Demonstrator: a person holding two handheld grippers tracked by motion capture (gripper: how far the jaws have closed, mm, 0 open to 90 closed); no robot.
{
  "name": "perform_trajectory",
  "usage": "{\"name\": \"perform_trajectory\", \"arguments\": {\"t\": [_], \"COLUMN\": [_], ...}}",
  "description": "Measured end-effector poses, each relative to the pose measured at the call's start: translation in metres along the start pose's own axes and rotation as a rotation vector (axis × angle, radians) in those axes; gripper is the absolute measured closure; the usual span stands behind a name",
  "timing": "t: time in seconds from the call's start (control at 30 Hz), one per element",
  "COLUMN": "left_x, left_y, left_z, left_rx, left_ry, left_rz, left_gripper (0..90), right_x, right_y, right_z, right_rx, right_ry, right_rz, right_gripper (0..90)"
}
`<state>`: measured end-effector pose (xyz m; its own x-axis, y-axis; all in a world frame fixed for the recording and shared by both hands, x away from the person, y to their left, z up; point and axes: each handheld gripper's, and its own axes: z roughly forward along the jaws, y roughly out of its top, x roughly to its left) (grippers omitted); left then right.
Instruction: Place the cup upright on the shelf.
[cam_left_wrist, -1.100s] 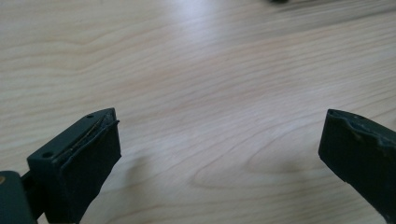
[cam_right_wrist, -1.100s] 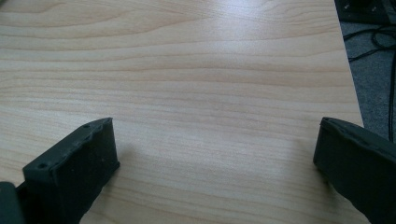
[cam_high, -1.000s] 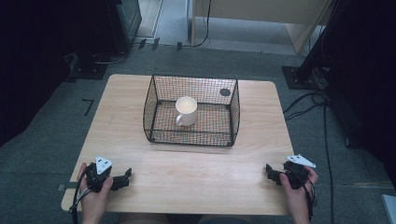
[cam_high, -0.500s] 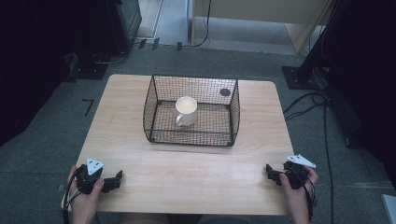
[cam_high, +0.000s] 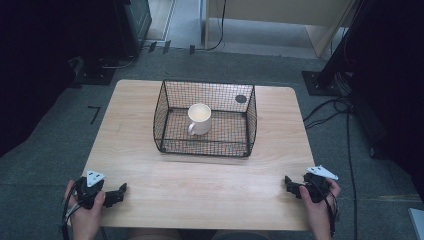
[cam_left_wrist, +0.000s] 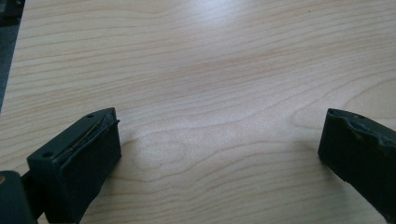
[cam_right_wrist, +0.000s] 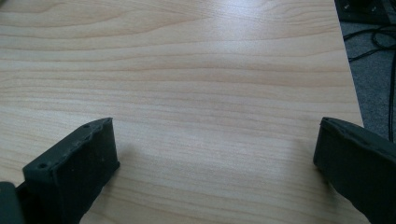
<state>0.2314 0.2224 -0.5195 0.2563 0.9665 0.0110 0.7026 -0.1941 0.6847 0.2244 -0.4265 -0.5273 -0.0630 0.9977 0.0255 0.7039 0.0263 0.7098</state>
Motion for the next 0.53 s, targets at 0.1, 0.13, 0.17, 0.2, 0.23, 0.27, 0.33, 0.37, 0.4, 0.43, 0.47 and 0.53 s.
{"name": "perform_trajectory", "arguments": {"t": [0.1,0.13,0.17,0.2,0.23,0.27,0.33,0.37,0.4,0.43,0.47,0.53], "left_x": [-0.0031,-0.0043,-0.0056,-0.0061,-0.0063,-0.0066,-0.0068,-0.0068,-0.0068,-0.0068,-0.0068,-0.0068], "left_y": [0.0026,0.0032,0.0037,0.0039,0.0039,0.0041,0.0042,0.0042,0.0042,0.0042,0.0042,0.0042], "left_z": [0.0024,0.0029,0.0034,0.0035,0.0036,0.0037,0.0038,0.0038,0.0038,0.0038,0.0038,0.0038], "left_rx": [0.000,0.002,0.000,0.001,0.000,0.001,0.001,0.001,0.000,0.000,0.000,0.000], "left_ry": [0.035,0.047,0.055,0.055,0.055,0.054,0.052,0.052,0.052,0.052,0.052,0.052], "left_rz": [-0.040,-0.050,-0.058,-0.059,-0.060,-0.059,-0.057,-0.057,-0.057,-0.057,-0.058,-0.057], "left_gripper": [0.0,0.0,0.0,0.0,0.0,0.0,0.0,0.0,0.0,0.0,0.0,0.0], "right_x": [0.0000,0.0000,0.0000,0.0001,0.0000,0.0001,0.0000,0.0000,0.0001,0.0001,0.0000,0.0001], "right_y": [0.0000,0.0000,0.0000,0.0000,0.0000,0.0000,0.0000,0.0000,0.0000,0.0000,0.0000,0.0000], "right_z": [0.0000,0.0000,-0.0001,0.0000,0.0000,0.0000,0.0000,0.0000,0.0000,0.0000,0.0000,0.0000], "right_rx": [0.000,0.000,0.001,0.000,0.001,0.000,0.001,0.000,0.000,0.001,0.000,0.000], "right_ry": [0.000,0.000,0.000,0.000,0.000,0.000,0.000,0.000,0.000,0.000,0.000,0.000], "right_rz": [-0.001,0.000,0.000,0.001,0.000,0.001,0.000,-0.001,0.001,0.001,0.000,0.001], "right_gripper": [0.0,0.0,0.0,0.0,0.0,0.0,0.0,0.0,0.0,0.0,0.0,0.0]}}
